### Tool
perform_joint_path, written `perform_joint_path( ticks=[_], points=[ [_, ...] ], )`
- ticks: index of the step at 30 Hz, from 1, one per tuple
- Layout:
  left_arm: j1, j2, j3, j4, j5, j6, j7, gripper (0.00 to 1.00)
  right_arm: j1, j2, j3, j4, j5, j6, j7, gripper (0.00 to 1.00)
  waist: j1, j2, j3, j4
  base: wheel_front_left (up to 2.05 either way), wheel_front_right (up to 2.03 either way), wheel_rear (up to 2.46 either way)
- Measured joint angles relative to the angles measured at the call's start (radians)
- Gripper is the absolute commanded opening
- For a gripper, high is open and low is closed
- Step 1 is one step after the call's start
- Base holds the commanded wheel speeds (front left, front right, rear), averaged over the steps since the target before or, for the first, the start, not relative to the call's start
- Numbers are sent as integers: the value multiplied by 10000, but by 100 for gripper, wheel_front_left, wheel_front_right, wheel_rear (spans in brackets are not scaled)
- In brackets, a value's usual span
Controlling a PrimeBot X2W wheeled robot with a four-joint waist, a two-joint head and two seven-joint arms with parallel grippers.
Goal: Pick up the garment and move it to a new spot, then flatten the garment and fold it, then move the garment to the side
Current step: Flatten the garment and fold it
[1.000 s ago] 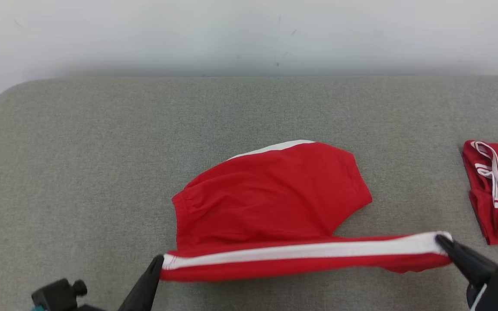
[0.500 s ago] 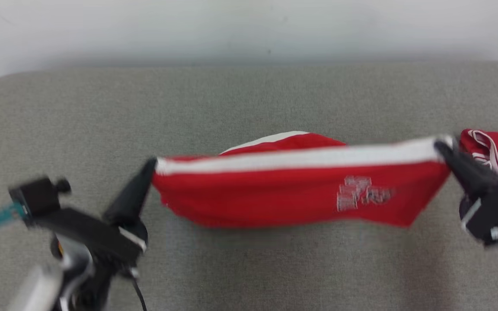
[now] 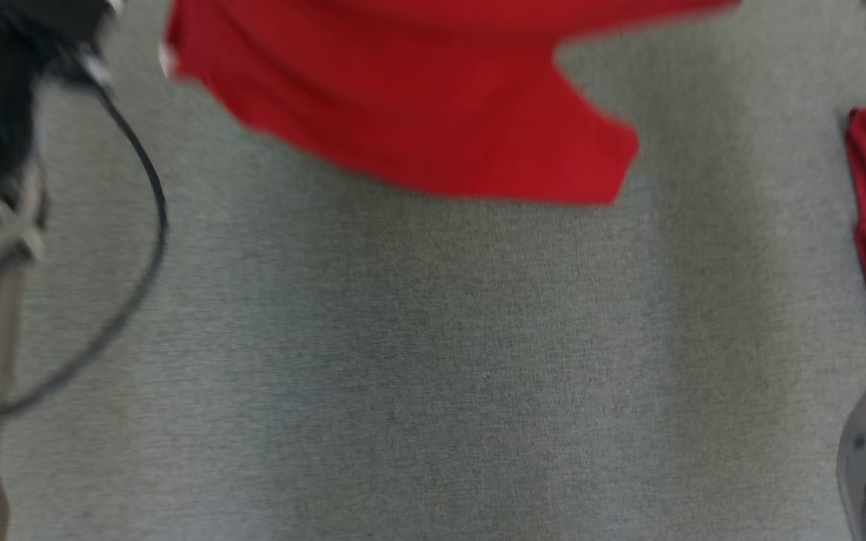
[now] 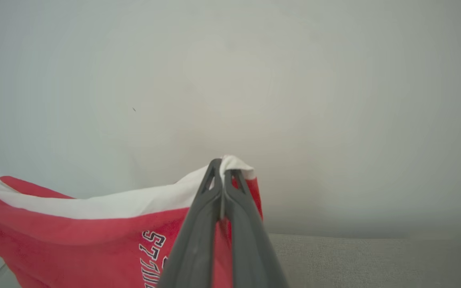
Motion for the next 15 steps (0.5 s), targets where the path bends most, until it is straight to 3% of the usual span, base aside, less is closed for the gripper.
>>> perform_joint_path(
  ticks=[9,15],
  points=[
    [-3673,-267,792,1223,943,-249,-2013,0,-3913,477,-614,2284,-207,0,-3156,0,2,2,2183,-476,0,0,0],
    [-5126,-589,1160,1661,1016,-876,-3283,0,-5550,307,-717,2836,-731,13,-5497,0,0,2,3192,-734,0,0,0]
  ],
)
